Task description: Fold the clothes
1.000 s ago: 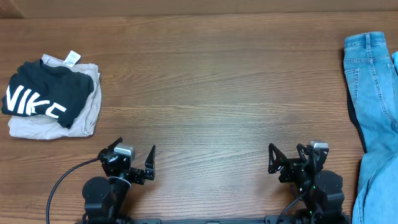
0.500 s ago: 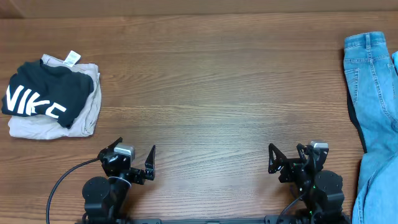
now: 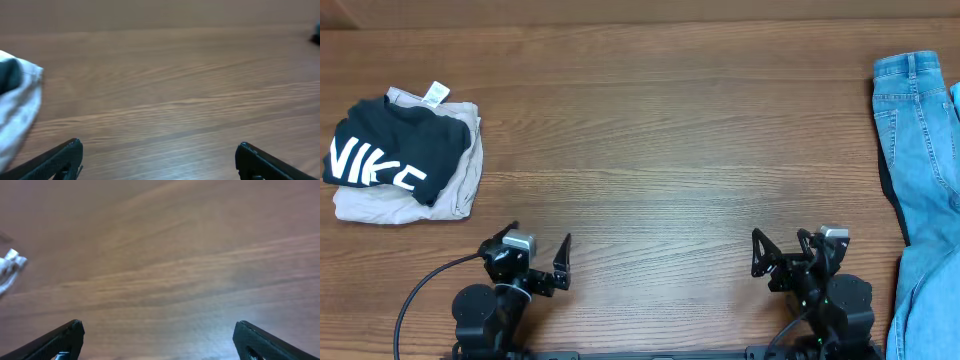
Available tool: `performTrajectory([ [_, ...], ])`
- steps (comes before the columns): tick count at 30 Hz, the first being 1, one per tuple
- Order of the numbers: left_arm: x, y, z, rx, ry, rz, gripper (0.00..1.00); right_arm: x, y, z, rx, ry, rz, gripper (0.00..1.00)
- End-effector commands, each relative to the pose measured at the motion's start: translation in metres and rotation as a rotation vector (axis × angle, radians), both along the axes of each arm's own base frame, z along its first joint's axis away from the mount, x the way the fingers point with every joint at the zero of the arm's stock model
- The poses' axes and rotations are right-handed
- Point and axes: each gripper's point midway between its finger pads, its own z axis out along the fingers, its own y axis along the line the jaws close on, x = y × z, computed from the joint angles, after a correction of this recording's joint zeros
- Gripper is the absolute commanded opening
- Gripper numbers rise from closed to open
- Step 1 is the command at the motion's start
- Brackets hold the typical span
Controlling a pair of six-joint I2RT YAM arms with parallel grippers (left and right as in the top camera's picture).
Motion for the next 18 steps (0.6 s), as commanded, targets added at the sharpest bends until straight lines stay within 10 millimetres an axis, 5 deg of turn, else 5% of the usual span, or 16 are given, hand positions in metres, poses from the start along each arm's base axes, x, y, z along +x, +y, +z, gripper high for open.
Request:
performTrajectory([
  [1,-0.009,-0.025,0.0,-0.177,0.051,-0.108,1.0,-0.002,0.019,0.007,0.111,-0.015,0.076,1.0],
  [9,-0.008,-0.023,0.001,-0.191,0.081,-0.093,1.0,-0.012,0.048,0.023,0.212,-0.033,0.245,1.0],
  [14,-0.002,-0.011,0.063,-0.152,0.037,-0.025,1.0,-0.012,0.049,0.068,0.216,-0.127,0.259,1.0],
  [18,0.011,0.002,0.086,-0.119,0.255,0.062,1.0,-0.004,0.051,0.095,0.235,-0.041,0.244,1.0],
])
